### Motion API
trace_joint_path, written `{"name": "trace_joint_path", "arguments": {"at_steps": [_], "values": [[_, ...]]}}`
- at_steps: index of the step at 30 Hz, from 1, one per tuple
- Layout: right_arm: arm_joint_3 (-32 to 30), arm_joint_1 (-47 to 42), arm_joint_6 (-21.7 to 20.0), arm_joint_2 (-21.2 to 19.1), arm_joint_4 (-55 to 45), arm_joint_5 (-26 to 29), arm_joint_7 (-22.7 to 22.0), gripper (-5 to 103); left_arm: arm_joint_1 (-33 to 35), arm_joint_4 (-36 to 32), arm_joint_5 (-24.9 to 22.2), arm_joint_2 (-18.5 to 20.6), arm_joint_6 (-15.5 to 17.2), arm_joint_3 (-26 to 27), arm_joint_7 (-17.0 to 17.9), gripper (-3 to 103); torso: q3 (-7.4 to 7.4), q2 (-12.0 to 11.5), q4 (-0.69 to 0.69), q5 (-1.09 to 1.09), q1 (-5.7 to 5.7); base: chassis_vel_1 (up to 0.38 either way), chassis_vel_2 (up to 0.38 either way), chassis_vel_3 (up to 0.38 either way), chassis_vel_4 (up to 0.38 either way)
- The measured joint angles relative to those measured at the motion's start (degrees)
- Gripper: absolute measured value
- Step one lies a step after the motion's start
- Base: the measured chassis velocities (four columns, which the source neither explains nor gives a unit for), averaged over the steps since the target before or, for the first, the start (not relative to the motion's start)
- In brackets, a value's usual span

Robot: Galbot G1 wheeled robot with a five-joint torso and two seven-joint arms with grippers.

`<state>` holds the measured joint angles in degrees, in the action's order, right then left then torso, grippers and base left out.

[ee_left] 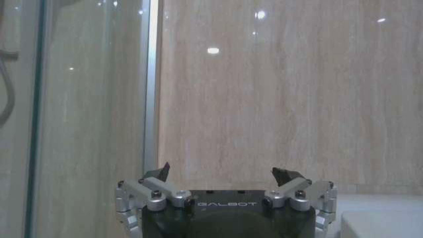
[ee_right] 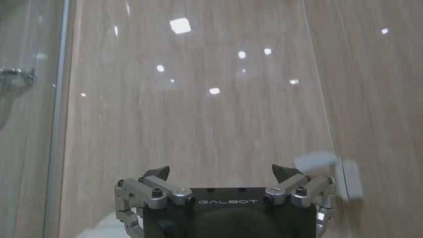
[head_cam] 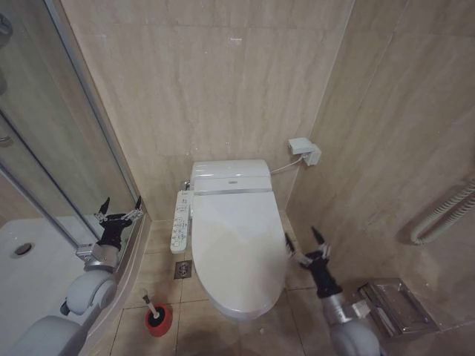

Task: Open the toilet lid, clean the toilet bowl with a toilet brush, close the toilet lid, and flush.

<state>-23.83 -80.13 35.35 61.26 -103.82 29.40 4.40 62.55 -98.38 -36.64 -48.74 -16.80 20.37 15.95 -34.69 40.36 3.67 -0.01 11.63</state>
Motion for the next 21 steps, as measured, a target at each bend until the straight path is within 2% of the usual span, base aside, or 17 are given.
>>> {"name": "trace_joint_path", "arguments": {"at_steps": [2, 3, 6, 8, 9, 11, 14, 17, 18, 21], "values": [[0.08, 0.23, -0.29, -1.23, -1.72, 0.61, -0.04, 100, -2.41, 3.72, -0.79, 0.08, -2.6, -0.99, -3.97, 103, 0.0, 0.0, -0.05, 0.0, 0.0, 0.0, 0.0, 0.0, 0.0], [0.08, 0.23, -0.29, -1.23, -1.72, 0.61, -0.04, 100, -2.41, 3.72, -0.79, 0.08, -2.6, -0.99, -3.97, 103, 0.0, 0.0, -0.05, 0.0, 0.0, 0.0, 0.0, 0.0, 0.0], [0.79, 0.19, -0.7, -1.99, -3.23, 0.93, -0.41, 100, -7.46, 9.53, -2.52, -0.07, -6.33, -3.13, -10.37, 103, 0.0, 0.0, 0.02, 0.01, 0.0, 0.0, 0.0, 0.0, 0.0], [1.05, 0.42, -0.78, -1.97, -3.25, 0.96, -0.42, 100, -8.97, 11.28, -3.04, -0.23, -7.07, -3.96, -11.64, 103, 0.0, 0.0, 0.02, 0.02, 0.0, 0.0, 0.0, 0.0, 0.0], [1.24, 0.68, -0.78, -1.81, -3.16, 0.97, -0.41, 100, -11.08, 13.79, -3.56, -0.52, -7.92, -5.31, -13.03, 98, 0.0, 0.0, 0.01, 0.02, 0.0, 0.0, 0.0, 0.0, 0.0], [1.42, 0.94, -0.76, -1.36, -2.56, 0.92, -0.34, 100, -15.79, 19.57, -3.89, -1.55, -9.16, -8.29, -15.08, 98, 0.0, 0.0, -0.01, 0.01, 0.0, 0.0, 0.0, 0.0, 0.0], [1.4, 1.23, -0.74, -0.97, -1.82, 0.92, -0.28, 100, -19.82, 24.1, -3.99, -3.13, -9.73, -10.63, -16.33, 98, 0.0, 0.0, 0.0, 0.01, 0.0, 0.0, 0.0, 0.0, 0.0], [1.15, 1.95, -0.73, -0.16, -0.16, 0.48, -0.27, 100, -25.4, 30.48, -3.98, -6.81, -9.76, -14.28, -17.03, 99, 0.0, 0.0, 0.02, 0.02, 0.0, 0.0, 0.0, 0.0, 0.0], [1.15, 1.95, -0.73, -0.16, -0.16, 0.48, -0.27, 100, -25.4, 30.48, -3.98, -6.81, -9.76, -14.28, -17.03, 99, 0.0, 0.0, 0.02, 0.02, 0.0, 0.0, 0.0, 0.0, 0.0], [0.76, 2.17, -0.9, 0.37, 1.04, -0.29, -0.4, 100, -27.92, 32.6, -3.15, -10.29, -8.86, -16.42, -16.74, 99, -0.01, 0.0, 0.03, 0.02, 0.01, 0.0, 0.0, 0.0, 0.0]]}}
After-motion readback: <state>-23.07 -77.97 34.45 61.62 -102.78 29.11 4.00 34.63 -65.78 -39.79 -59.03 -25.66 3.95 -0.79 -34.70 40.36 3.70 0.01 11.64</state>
